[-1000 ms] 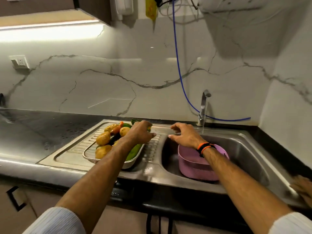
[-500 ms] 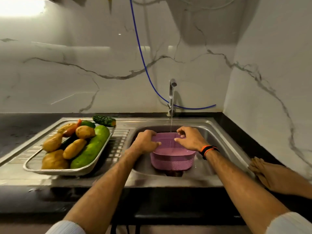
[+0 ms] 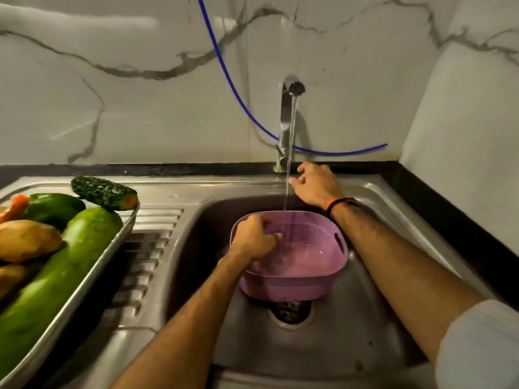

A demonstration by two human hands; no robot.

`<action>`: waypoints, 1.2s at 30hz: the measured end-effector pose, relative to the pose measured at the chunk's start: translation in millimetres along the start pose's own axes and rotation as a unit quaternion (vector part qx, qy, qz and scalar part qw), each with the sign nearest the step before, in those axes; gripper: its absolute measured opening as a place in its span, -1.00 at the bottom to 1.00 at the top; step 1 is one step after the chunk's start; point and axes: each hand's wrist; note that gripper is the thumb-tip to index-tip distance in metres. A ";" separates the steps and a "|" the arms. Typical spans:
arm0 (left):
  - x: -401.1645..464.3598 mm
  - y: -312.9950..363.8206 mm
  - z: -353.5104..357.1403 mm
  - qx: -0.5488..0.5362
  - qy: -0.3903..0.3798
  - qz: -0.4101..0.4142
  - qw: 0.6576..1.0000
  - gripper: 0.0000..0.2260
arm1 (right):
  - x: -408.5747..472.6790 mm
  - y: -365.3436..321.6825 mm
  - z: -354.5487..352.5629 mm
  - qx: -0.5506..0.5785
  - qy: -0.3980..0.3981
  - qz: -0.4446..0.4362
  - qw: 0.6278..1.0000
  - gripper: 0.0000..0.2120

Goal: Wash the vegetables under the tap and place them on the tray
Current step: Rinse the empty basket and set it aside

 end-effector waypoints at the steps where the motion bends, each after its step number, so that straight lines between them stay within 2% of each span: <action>1: 0.1 0.9 0.2 -0.010 0.003 0.010 1.000 -0.68 | 8.2 -5.2 -2.1 -0.028 0.023 -0.001 0.999 -0.60; 3: 7.0 -0.5 4.4 -0.026 0.009 0.012 1.000 -0.76 | 25.9 -17.5 -5.2 -0.103 0.070 -0.007 0.992 -0.55; 6: 16.5 -7.3 12.7 -0.026 0.011 0.010 1.000 -0.73 | 42.2 -32.0 0.7 -0.179 0.137 -0.039 0.973 -0.51; 8: 18.3 -9.7 16.1 -0.021 0.012 0.009 1.000 -0.71 | 53.3 -35.7 5.2 -0.197 0.161 -0.051 0.966 -0.52; 9: 18.1 -9.3 16.5 -0.026 0.011 0.011 1.000 -0.70 | 55.7 -36.2 4.5 -0.170 0.157 -0.028 0.972 -0.52; 12: 19.2 -10.0 14.4 -0.031 0.007 -0.001 0.999 -0.71 | 55.6 -33.9 4.0 -0.002 0.100 0.074 0.992 -0.48; 13: 17.8 -9.6 12.2 -0.032 0.009 -0.005 0.999 -0.70 | 51.6 -31.3 6.1 0.016 0.080 0.081 0.993 -0.45; 18: 8.7 -8.7 -1.1 -0.004 0.037 -0.014 0.999 -0.64 | -1.1 -6.0 6.9 -0.036 0.025 0.047 0.998 -0.53; 22: 0.1 -12.7 -12.4 0.034 0.099 -0.006 0.995 -0.58 | -46.7 25.7 9.6 -0.060 -0.060 0.100 0.991 -0.57; 25: -1.1 -20.3 -18.2 0.054 0.127 -0.032 0.990 -0.48 | -70.0 49.9 13.1 -0.046 -0.102 0.160 0.981 -0.42; 27: -0.7 -26.6 -18.8 0.034 0.121 -0.083 0.989 -0.44 | -79.3 63.8 16.3 -0.006 -0.136 0.197 0.971 -0.44; 29: 1.7 -36.5 -16.4 -0.005 0.103 -0.142 0.984 -0.45 | -82.8 74.3 22.4 0.085 -0.162 0.239 0.954 -0.47; 31: 7.7 -47.6 -11.7 -0.056 0.090 -0.189 0.976 -0.44 | -84.6 81.4 32.5 0.201 -0.188 0.286 0.918 -0.49; 33: 14.3 -60.7 -6.0 -0.117 0.084 -0.232 0.962 -0.45 | -84.4 86.1 45.7 0.268 -0.224 0.308 0.885 -0.56; 36: 14.2 -69.9 5.7 -0.217 0.084 -0.265 0.936 -0.51 | -84.5 90.6 62.2 0.303 -0.224 0.324 0.868 -0.42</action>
Point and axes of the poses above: each hand's wrist, its own x-axis towards the middle knuckle, its own z-axis out of the palm, y = z × x, and after that the axes turned 10 degrees about -x, right-handed
